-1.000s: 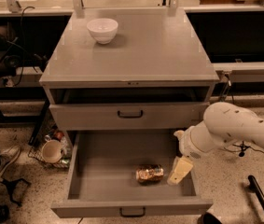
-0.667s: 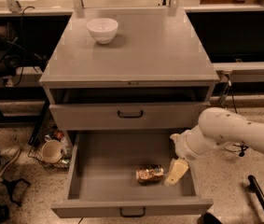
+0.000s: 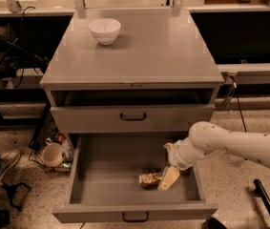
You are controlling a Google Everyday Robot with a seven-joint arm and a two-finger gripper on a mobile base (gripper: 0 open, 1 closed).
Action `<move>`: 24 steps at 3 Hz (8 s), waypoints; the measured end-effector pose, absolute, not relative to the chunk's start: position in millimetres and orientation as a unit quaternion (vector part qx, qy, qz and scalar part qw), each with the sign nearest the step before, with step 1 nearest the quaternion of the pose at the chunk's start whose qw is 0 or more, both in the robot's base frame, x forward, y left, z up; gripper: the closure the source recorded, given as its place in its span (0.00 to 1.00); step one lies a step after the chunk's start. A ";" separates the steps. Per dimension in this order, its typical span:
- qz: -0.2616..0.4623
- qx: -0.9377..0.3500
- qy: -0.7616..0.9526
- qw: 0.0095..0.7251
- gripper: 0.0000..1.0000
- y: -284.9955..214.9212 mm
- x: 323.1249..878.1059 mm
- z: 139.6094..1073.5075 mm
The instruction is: Pick orange can from middle drawer and place on counter
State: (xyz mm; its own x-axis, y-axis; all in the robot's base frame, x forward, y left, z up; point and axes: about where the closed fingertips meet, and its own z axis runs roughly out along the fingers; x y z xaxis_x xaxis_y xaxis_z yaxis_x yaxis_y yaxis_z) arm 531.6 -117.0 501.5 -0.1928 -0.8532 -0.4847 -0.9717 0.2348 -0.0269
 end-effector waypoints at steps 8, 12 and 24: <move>0.184 -0.594 0.740 0.257 0.98 -129.5 530.0 445.7; 0.119 -0.582 0.697 0.402 1.00 -230.0 515.3 661.8; 0.115 -0.616 0.690 0.364 0.52 -152.4 749.9 860.1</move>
Offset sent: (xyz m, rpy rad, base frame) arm 0.0307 0.0304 -0.0895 0.0298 -0.0320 0.0215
